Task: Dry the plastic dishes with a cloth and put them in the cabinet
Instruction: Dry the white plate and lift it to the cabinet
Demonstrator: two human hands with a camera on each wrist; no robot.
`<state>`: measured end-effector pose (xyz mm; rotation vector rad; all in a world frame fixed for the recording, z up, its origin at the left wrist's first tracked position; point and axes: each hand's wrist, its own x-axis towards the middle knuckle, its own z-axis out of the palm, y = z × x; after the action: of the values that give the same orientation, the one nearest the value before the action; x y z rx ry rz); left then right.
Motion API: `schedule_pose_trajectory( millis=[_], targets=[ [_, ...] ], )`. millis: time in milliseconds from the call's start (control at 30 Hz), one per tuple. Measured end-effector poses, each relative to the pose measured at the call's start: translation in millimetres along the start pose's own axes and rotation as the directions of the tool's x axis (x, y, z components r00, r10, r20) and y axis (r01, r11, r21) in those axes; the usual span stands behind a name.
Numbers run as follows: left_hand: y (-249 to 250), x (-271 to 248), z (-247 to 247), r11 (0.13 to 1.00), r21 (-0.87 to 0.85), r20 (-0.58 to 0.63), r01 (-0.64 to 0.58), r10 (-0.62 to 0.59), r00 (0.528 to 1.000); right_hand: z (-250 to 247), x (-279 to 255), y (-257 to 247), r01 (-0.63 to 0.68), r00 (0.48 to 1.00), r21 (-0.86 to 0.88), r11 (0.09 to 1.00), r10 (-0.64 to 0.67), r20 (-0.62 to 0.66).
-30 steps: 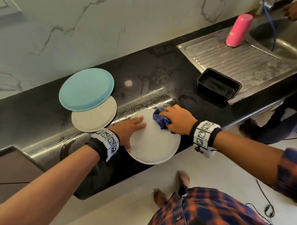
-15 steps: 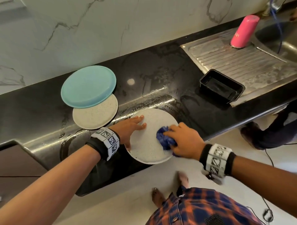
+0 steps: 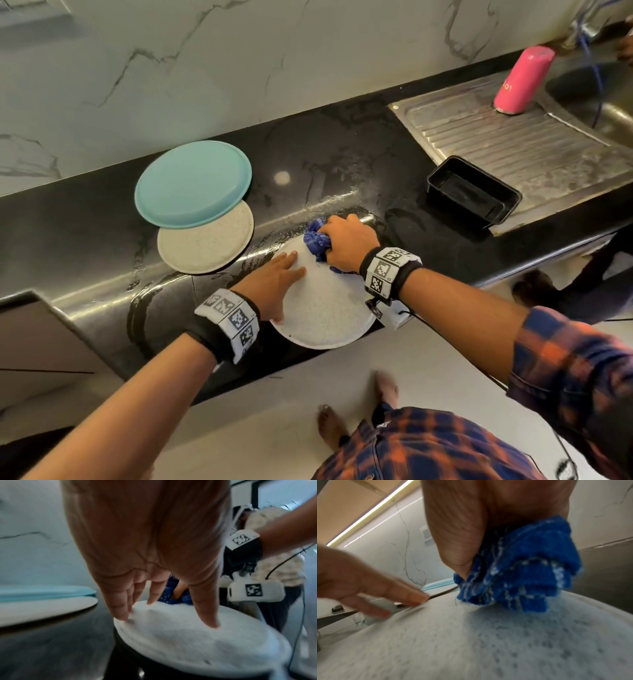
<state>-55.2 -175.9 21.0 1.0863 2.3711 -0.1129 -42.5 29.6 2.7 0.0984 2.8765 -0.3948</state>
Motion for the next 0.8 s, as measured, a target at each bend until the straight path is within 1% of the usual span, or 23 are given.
schedule_pose_trajectory(
  millis=[33,100,167,267,367,433,533,600,667,733,800],
  targets=[
    [3.6,-6.2,6.8,0.993,-0.105,-0.020,0.062,-0.064,0.998,-0.6,0.5,-0.3,-0.007,1.000,0.001,1.000,0.007,0.003],
    [12.1,-20.6,22.5,0.939,-0.298,-0.039,0.172,-0.192,0.981,-3.4,2.8,-2.1,-0.017,1.000,-0.001,1.000,0.017,0.012],
    [24.6,-33.4,38.4,0.900,-0.375,-0.064,0.222,-0.264,0.962,-7.7,5.5,-4.8,-0.029,0.999,-0.013,0.999,0.030,0.027],
    [40.5,-42.0,54.6,0.885,-0.402,-0.099,0.237,-0.299,0.949,-12.7,9.0,-10.6,-0.041,0.998,-0.020,0.999,0.042,0.050],
    [42.5,-38.1,49.8,0.886,-0.396,-0.085,0.240,-0.296,0.951,-17.8,13.7,-19.7,-0.036,0.998,-0.037,0.999,0.038,0.054],
    [43.1,-35.2,44.4,0.892,-0.382,-0.070,0.242,-0.289,0.955,-18.4,17.1,-30.8,-0.009,0.998,-0.062,0.998,0.013,0.054],
    [45.3,-33.6,40.5,0.897,-0.361,-0.056,0.256,-0.295,0.954,-10.2,23.1,-56.1,0.118,0.991,-0.142,0.983,-0.109,0.074],
    [45.4,-33.0,39.9,0.896,-0.355,-0.063,0.266,-0.307,0.950,0.8,27.7,-70.3,0.232,0.969,-0.200,0.952,-0.210,0.128],
    [45.1,-32.3,39.3,0.897,-0.352,-0.083,0.268,-0.315,0.945,3.7,30.5,-74.5,0.309,0.946,-0.209,0.928,-0.277,0.167],
    [44.5,-32.8,37.6,0.891,-0.358,-0.077,0.278,-0.325,0.943,-1.4,32.7,-68.0,0.331,0.937,-0.186,0.925,-0.300,0.177],
    [44.3,-33.8,36.4,0.889,-0.354,-0.051,0.290,-0.328,0.943,-8.8,32.1,-52.3,0.295,0.948,-0.138,0.945,-0.272,0.165]
  ],
)
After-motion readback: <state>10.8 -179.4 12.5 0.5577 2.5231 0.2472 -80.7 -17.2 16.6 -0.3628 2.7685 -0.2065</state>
